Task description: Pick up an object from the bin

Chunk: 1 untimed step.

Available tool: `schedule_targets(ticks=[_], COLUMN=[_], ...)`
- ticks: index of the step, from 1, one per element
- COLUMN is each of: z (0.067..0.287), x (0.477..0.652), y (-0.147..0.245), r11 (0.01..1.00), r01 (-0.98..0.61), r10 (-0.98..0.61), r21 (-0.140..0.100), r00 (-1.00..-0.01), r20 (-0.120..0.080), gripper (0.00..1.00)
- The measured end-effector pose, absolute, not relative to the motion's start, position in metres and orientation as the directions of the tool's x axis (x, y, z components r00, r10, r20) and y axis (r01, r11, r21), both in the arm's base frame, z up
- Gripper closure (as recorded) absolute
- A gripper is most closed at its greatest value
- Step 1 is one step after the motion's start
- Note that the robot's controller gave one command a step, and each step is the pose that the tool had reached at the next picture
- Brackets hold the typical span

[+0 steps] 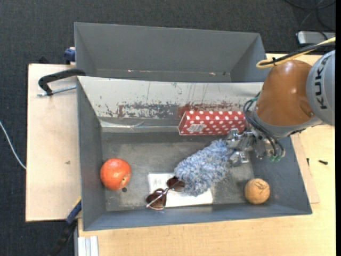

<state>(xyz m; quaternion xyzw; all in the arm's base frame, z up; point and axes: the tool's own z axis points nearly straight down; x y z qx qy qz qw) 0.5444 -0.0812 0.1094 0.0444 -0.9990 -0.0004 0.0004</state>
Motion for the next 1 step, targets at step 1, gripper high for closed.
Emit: schedule_targets(ticks=[1], z=[0.2199], x=[0.5473], y=[-0.0773], r11=[0.994], r01=[-0.110], r10=[-0.110], r21=[-0.001], r00=[-0.994], r20=[-0.006], gripper=[1.00])
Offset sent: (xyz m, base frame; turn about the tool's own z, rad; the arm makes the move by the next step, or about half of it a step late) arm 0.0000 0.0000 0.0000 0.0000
